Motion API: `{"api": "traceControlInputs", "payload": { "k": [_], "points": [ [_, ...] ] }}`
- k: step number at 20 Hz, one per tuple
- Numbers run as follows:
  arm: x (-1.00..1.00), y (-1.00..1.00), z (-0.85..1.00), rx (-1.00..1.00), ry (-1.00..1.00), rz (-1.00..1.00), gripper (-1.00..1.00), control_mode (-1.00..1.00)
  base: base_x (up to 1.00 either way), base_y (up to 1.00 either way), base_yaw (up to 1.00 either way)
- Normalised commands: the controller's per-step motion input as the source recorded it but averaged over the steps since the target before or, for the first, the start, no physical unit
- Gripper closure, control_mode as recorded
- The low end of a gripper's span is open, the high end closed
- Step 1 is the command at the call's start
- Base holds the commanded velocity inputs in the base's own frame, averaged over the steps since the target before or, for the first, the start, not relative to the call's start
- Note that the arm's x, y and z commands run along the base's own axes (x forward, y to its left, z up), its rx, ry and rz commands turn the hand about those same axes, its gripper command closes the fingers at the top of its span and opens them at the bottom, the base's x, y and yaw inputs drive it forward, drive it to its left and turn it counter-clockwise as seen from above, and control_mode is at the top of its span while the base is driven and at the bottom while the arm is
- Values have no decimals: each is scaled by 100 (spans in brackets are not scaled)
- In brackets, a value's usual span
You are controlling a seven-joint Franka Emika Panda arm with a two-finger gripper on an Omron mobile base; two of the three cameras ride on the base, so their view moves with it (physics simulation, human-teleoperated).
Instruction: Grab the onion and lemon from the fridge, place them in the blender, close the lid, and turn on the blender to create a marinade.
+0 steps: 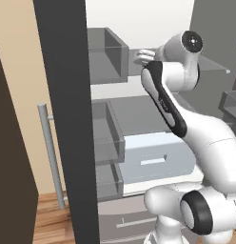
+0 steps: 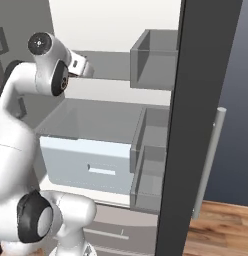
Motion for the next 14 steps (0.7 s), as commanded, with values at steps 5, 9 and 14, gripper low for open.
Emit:
{"api": "traceControlInputs", "payload": {
  "k": [5, 9, 14],
  "points": [
    [-100, -20, -1, 4, -16, 0, 100, -100, 0, 0, 0],
    [-100, -17, -3, 4, -5, 0, 100, -100, 0, 0, 0],
    [-100, -3, -5, 1, 0, 0, 100, -100, 0, 0, 0]
  ]
}}
